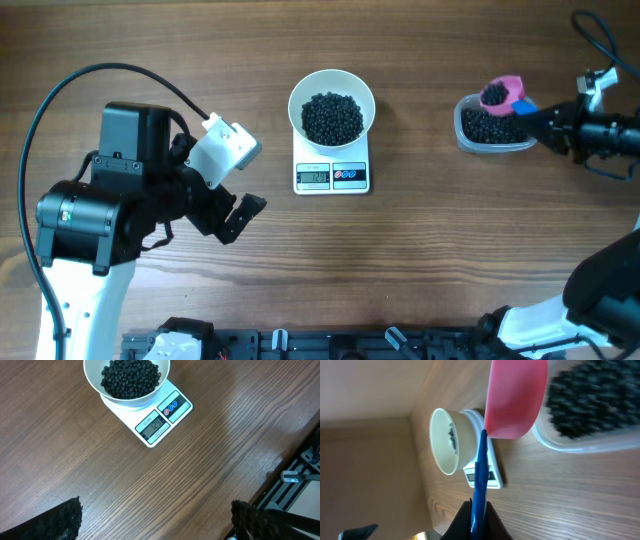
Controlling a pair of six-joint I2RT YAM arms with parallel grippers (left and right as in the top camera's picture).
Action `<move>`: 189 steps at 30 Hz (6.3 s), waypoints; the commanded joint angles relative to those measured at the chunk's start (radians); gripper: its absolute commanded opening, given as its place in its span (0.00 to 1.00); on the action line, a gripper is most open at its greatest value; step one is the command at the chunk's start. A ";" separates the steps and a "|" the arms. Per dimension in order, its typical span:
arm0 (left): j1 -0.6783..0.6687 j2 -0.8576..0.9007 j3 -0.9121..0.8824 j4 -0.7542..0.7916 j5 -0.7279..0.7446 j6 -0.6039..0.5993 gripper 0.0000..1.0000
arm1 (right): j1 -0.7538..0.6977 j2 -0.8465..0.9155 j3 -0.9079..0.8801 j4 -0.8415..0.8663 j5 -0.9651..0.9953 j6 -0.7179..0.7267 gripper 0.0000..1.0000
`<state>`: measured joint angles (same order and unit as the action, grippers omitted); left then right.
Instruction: Scoop item into bowl and weigh 150g on scale
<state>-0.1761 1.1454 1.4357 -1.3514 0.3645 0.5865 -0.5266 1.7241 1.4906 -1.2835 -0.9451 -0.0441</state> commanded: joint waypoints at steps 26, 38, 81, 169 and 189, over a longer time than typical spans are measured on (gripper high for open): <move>0.007 -0.004 0.016 0.000 0.012 0.012 1.00 | 0.725 -0.101 -0.004 0.416 0.291 0.245 0.04; 0.007 -0.004 0.016 0.000 0.012 0.011 1.00 | 0.893 -0.101 -0.004 0.462 0.625 0.178 0.05; 0.007 -0.003 0.016 0.000 0.012 0.011 1.00 | 0.962 -0.119 0.004 0.468 0.771 0.159 0.04; 0.007 -0.003 0.016 0.000 0.012 0.011 1.00 | 0.974 -0.078 0.018 0.441 0.771 0.199 0.04; 0.007 -0.004 0.016 0.000 0.012 0.011 1.00 | 0.974 -0.074 0.003 0.405 0.826 0.229 0.04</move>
<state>-0.1761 1.1454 1.4357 -1.3510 0.3645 0.5865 0.4446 1.6379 1.4891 -0.8658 -0.1528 0.1864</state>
